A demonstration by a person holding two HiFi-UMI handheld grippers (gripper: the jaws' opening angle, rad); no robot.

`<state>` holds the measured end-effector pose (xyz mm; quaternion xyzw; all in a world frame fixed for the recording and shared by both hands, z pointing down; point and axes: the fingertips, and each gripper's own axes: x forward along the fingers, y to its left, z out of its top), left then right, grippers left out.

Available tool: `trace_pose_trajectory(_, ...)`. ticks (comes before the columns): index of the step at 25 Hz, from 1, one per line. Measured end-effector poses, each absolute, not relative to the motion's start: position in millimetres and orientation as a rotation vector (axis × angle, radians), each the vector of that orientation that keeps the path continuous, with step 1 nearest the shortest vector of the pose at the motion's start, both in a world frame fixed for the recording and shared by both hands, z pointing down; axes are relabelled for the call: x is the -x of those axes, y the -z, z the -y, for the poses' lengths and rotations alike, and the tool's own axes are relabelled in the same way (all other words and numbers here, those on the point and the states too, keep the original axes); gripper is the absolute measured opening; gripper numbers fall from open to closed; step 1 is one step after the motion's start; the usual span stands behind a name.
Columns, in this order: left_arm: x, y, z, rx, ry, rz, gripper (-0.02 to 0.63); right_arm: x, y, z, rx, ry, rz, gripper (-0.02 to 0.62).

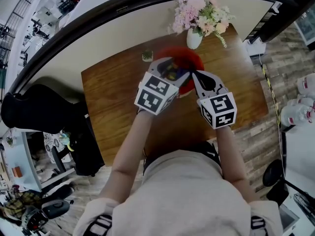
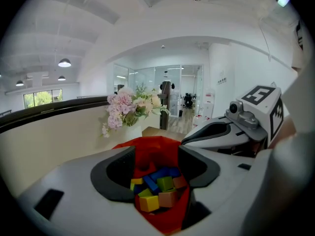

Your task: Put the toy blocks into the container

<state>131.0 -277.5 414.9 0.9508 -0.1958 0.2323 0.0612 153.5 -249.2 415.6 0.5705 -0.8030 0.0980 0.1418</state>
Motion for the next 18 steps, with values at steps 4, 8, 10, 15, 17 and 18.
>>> trace_pose_trajectory(4, -129, -415, 276, -2.864, -0.711, 0.597, 0.268, -152, -414, 247, -1.643, -0.280, 2.320, 0.012)
trace_pose_trajectory(8, -125, -411, 274, -2.870, -0.706, 0.607, 0.268, -149, -411, 245, -1.642, -0.265, 2.325, 0.012)
trace_pose_trajectory(10, -122, -407, 274, -2.875, -0.697, 0.617, 0.268, -147, -408, 244, -1.640, -0.256, 2.330, 0.012)
trace_pose_trajectory(15, -112, -399, 271, -2.879, -0.684, 0.650, 0.268, -137, -402, 241, -1.619, -0.238, 2.353, 0.012)
trace_pose_trajectory(17, -106, -396, 270, -2.879, -0.676, 0.668, 0.268, -132, -399, 240, -1.612, -0.231, 2.365, 0.012)
trace_pose_trajectory(18, -103, -394, 269, -2.879, -0.669, 0.677, 0.268, -129, -397, 240, -1.607, -0.226, 2.373, 0.012)
